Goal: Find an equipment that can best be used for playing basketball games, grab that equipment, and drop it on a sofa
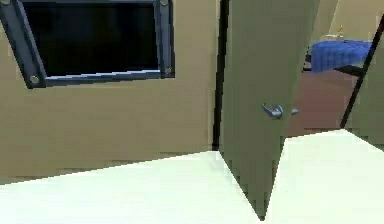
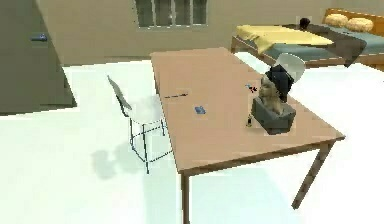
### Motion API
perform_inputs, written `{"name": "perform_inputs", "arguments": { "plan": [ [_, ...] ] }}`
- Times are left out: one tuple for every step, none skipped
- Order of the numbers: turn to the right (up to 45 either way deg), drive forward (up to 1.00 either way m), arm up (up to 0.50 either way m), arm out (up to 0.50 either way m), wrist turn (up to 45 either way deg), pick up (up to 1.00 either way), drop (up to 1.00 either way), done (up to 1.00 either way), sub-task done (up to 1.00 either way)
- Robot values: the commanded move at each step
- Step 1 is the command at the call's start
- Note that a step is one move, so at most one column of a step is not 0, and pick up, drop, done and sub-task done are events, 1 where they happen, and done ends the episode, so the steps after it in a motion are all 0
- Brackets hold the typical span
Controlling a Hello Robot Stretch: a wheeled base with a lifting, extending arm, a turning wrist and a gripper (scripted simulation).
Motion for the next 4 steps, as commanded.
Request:
{"name": "perform_inputs", "arguments": {
  "plan": [
    [27.0, 0.00, 0.00, 0.00, 0.0, 0.00, 0.00, 0.00, 0.00],
    [0.0, 0.30, 0.00, 0.00, 0.0, 0.00, 0.00, 0.00, 0.00],
    [24.0, 0.00, 0.00, 0.00, 0.0, 0.00, 0.00, 0.00, 0.00],
    [0.0, 0.80, 0.00, 0.00, 0.0, 0.00, 0.00, 0.00, 0.00]
  ]
}}
